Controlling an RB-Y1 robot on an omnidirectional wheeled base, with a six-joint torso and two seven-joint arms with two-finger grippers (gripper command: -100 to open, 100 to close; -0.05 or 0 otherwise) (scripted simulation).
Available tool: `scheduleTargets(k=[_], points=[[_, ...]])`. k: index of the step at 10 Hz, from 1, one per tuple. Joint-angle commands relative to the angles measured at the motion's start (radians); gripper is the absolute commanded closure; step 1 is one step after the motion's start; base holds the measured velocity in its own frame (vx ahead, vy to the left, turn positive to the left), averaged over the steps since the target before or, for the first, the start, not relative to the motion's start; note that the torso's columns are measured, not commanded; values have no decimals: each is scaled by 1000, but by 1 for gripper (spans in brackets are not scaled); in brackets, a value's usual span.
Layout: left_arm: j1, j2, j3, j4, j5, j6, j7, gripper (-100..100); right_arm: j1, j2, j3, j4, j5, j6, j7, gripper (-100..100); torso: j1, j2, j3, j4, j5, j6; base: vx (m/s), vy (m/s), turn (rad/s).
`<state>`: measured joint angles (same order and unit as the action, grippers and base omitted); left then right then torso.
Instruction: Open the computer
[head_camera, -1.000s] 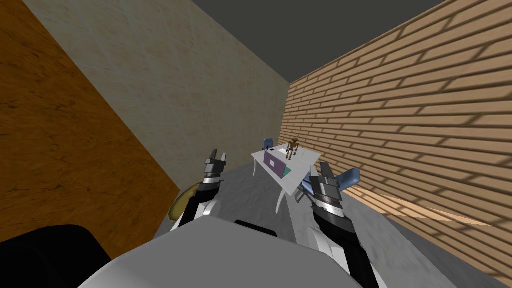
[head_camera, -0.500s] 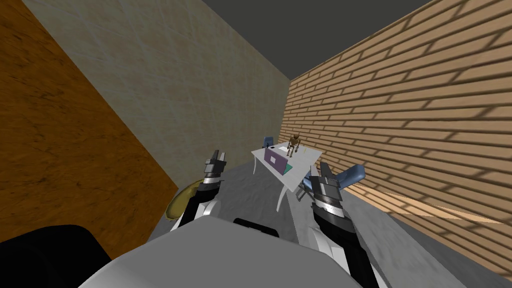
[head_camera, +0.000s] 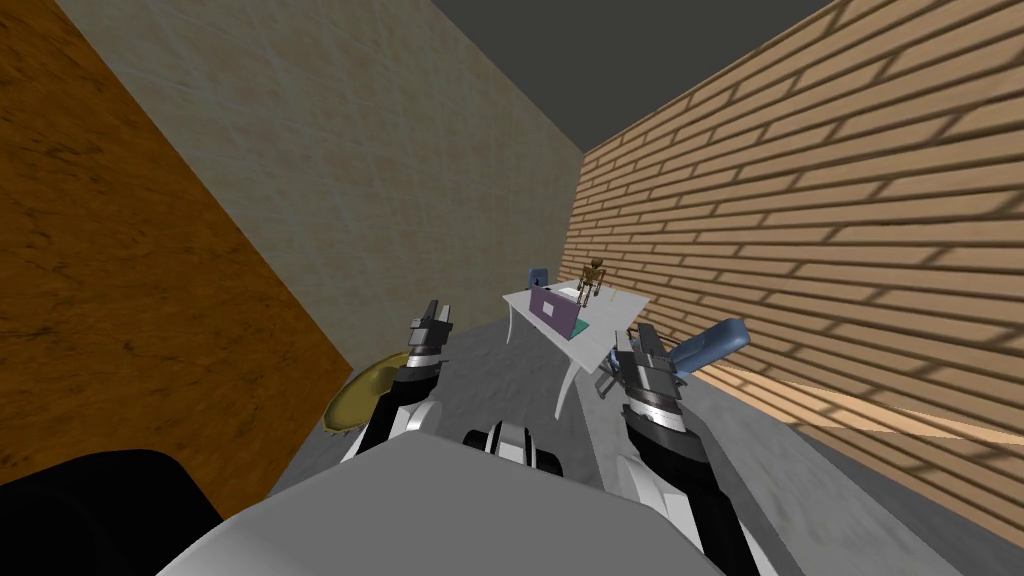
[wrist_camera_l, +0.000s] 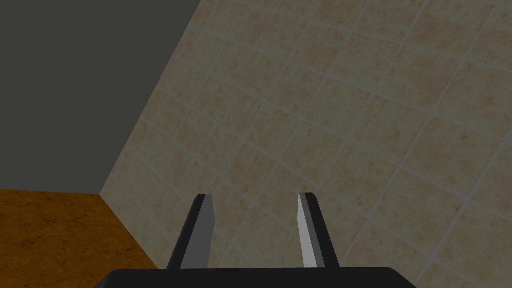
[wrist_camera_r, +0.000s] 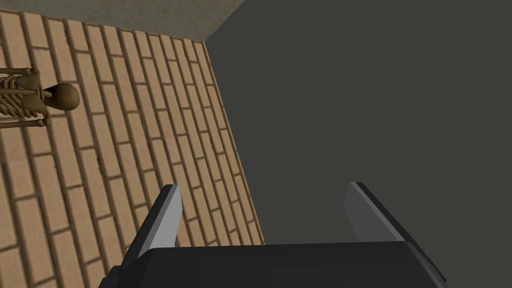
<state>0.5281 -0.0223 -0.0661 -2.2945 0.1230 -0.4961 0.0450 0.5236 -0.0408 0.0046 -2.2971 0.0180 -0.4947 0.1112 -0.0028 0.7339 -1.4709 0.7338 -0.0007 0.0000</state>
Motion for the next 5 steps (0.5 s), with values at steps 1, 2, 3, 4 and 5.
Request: scheduleTargets(k=[1,2,3,4,5], points=[[0,0,0,0,0,0,0,0,-26,-57,22,21,-40,-4,-53,-100,1,2,-5,3,0,0,18,-105,54],[0,0,0,0,0,0,0,0,-40,-72,33,32,-62,-6,-81,-100,0,3,-5,4,0,0,38,-114,61],[0,0,0,0,0,0,0,0,-56,-84,46,45,-86,-8,-110,-100,1,3,-6,4,0,0,42,-136,89],[0,0,0,0,0,0,0,0,-74,-94,59,58,-114,-11,-138,-100,1,3,-6,4,0,0,25,-138,111],[0,0,0,0,0,0,0,0,-74,-94,59,58,-114,-11,-146,-100,2,4,-5,4,1,0,12,-95,23]])
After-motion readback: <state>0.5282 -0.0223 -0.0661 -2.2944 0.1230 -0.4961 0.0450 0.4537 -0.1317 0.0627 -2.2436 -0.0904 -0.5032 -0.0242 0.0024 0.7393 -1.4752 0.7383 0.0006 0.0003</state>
